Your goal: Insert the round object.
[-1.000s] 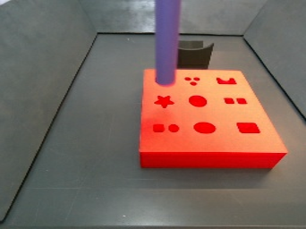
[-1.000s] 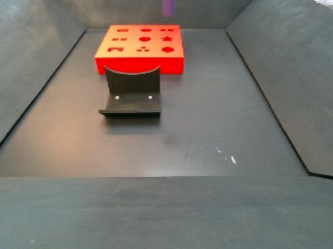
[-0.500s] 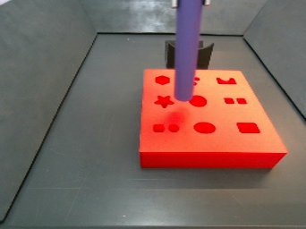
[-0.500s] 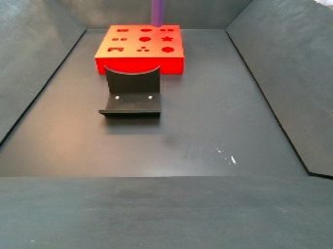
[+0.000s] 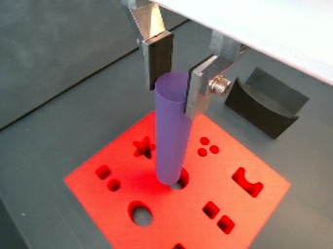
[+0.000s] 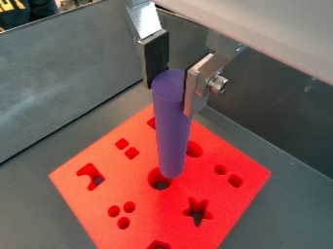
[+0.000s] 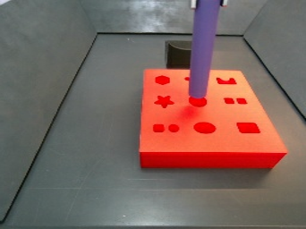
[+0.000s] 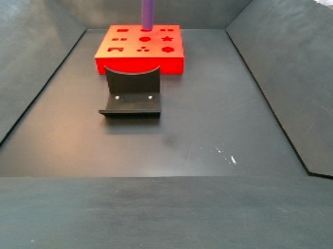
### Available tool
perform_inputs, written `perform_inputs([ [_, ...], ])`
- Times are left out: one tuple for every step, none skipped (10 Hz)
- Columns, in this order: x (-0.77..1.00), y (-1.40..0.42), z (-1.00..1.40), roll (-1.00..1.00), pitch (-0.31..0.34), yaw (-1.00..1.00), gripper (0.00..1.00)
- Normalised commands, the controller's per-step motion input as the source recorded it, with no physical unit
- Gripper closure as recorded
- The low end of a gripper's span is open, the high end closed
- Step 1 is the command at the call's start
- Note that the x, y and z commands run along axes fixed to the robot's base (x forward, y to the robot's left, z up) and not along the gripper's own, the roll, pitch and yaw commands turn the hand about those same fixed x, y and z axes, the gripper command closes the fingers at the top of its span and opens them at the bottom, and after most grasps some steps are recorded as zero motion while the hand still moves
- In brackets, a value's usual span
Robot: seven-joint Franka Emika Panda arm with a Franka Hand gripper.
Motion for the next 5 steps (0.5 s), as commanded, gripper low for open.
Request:
perform_inputs([
  [0.49, 0.00, -0.11, 0.14, 0.000, 0.23, 1.00],
  [0.32, 0.00, 0.00, 0.25, 0.067, 0.21, 1.00],
  [0.33, 0.00, 0.00, 0.27, 0.051, 0.20, 1.00],
  [0.30, 0.00, 0.00, 0.31, 0.059, 0.18, 1.00],
  [0.13, 0.00, 0.00, 0.28, 0.109, 0.00, 1.00],
])
